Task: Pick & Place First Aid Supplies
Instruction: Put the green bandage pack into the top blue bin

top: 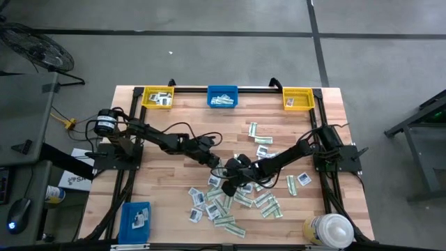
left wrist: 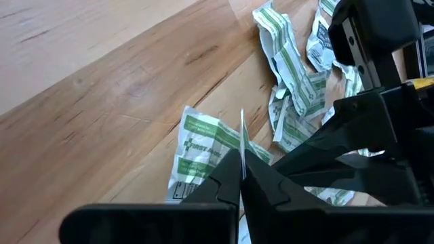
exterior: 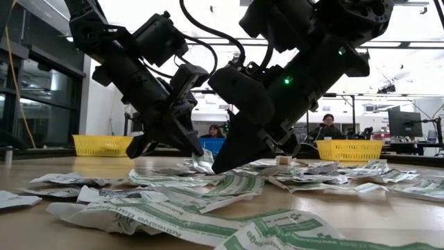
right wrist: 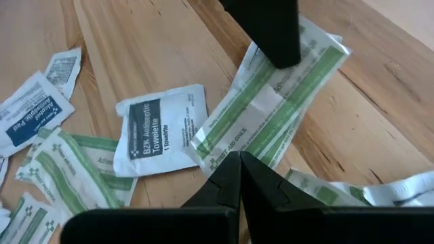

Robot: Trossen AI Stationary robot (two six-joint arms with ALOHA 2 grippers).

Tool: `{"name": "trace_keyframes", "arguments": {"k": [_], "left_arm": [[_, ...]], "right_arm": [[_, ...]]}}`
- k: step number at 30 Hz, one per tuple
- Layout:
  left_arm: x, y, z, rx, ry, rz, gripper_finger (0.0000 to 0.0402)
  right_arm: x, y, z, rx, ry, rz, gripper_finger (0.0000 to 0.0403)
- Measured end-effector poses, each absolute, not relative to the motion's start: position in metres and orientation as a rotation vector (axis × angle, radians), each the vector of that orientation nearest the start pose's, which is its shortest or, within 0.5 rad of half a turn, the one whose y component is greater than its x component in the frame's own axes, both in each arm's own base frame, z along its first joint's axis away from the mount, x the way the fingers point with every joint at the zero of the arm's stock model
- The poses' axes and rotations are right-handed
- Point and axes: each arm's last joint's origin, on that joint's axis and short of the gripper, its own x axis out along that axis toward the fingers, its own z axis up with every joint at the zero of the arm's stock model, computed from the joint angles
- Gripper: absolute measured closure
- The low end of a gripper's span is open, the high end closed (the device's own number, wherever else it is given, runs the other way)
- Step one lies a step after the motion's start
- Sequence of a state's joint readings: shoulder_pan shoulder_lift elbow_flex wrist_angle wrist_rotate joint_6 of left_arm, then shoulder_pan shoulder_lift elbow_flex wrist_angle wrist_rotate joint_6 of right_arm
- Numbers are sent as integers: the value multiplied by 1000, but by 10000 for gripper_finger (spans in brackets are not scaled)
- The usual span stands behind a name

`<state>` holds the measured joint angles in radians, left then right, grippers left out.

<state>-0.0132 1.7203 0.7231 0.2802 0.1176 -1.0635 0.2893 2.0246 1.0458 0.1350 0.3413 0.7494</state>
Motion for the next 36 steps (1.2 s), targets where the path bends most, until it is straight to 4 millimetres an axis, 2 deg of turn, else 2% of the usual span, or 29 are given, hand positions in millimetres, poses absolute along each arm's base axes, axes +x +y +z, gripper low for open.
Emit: {"name": "trace_keyframes", "arguments": {"k": [5, 14, 18, 23, 28, 31, 36], "left_arm": [[315, -8, 128, -1052, 717, 265, 400], [316, -7, 129, -1052, 709, 264, 401], [314, -3, 144, -1061, 653, 247, 401], [308, 13, 175, -1049, 515, 269, 401], [296, 36, 203, -980, 355, 369, 401], [293, 50, 213, -929, 244, 467, 401], [291, 77, 216, -912, 157, 633, 402]], "right_arm": [[368, 99, 117, 438, 739, -308, 403], [357, 83, 175, 390, 675, -296, 403], [347, 72, 200, 351, 656, -313, 403], [333, 56, 232, 315, 608, -332, 403], [318, 42, 257, 271, 578, -347, 403], [311, 33, 266, 243, 579, -358, 403], [307, 23, 270, 206, 584, -376, 403]]}}
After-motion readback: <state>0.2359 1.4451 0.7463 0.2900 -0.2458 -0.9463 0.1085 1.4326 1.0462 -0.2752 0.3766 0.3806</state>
